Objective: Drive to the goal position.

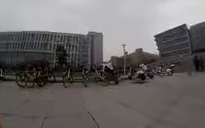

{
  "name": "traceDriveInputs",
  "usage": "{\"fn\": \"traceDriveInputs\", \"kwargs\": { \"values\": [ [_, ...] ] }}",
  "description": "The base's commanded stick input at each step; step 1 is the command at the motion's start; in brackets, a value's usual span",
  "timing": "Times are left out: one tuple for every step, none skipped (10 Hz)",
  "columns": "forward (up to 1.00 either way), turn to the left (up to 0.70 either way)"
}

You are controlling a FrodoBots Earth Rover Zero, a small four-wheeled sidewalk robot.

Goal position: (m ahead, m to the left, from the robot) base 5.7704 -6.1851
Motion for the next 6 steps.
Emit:
{"fn": "traceDriveInputs", "kwargs": {
  "values": [
    [0.7, -0.36],
    [0.7, -0.36],
    [0.7, -0.36],
    [0.7, -0.36],
    [0.7, -0.36],
    [0.7, -0.36]
  ]
}}
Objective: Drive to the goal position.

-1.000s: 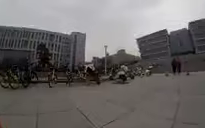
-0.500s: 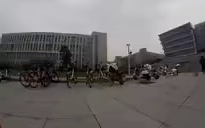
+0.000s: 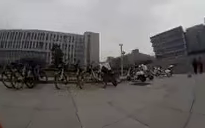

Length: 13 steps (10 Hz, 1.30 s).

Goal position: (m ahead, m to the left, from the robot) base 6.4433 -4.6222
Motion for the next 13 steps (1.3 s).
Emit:
{"fn": "traceDriveInputs", "kwargs": {
  "values": [
    [0.7, -0.36],
    [0.7, -0.36],
    [0.7, -0.36],
    [0.7, -0.36],
    [0.7, -0.36],
    [0.7, -0.36],
    [0.7, -0.36],
    [0.7, -0.36],
    [0.7, -0.36],
    [0.7, -0.36],
    [0.7, -0.18],
    [0.7, -0.01],
    [0.7, -0.01]
  ]
}}
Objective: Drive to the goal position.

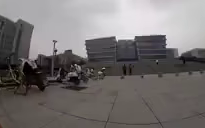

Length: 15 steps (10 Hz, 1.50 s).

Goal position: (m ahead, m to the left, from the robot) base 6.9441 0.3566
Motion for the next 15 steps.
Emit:
{"fn": "traceDriveInputs", "kwargs": {
  "values": [
    [0.7, -0.01],
    [0.7, -0.01],
    [0.7, -0.01],
    [0.7, -0.01],
    [0.7, -0.01],
    [0.7, -0.01],
    [0.7, -0.01],
    [0.7, -0.01],
    [0.7, -0.01],
    [0.7, -0.01],
    [0.7, -0.01],
    [0.7, -0.01],
    [0.7, -0.01],
    [0.7, -0.01],
    [0.7, -0.01]
  ]
}}
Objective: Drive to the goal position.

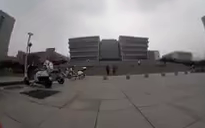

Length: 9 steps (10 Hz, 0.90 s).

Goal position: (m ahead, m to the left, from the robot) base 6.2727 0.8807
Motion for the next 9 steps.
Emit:
{"fn": "traceDriveInputs", "kwargs": {
  "values": [
    [0.7, -0.01],
    [0.7, -0.01],
    [0.7, -0.01],
    [0.7, -0.01],
    [0.7, -0.01],
    [0.7, -0.01],
    [0.7, -0.21],
    [0.7, -0.36],
    [0.7, -0.36]
  ]
}}
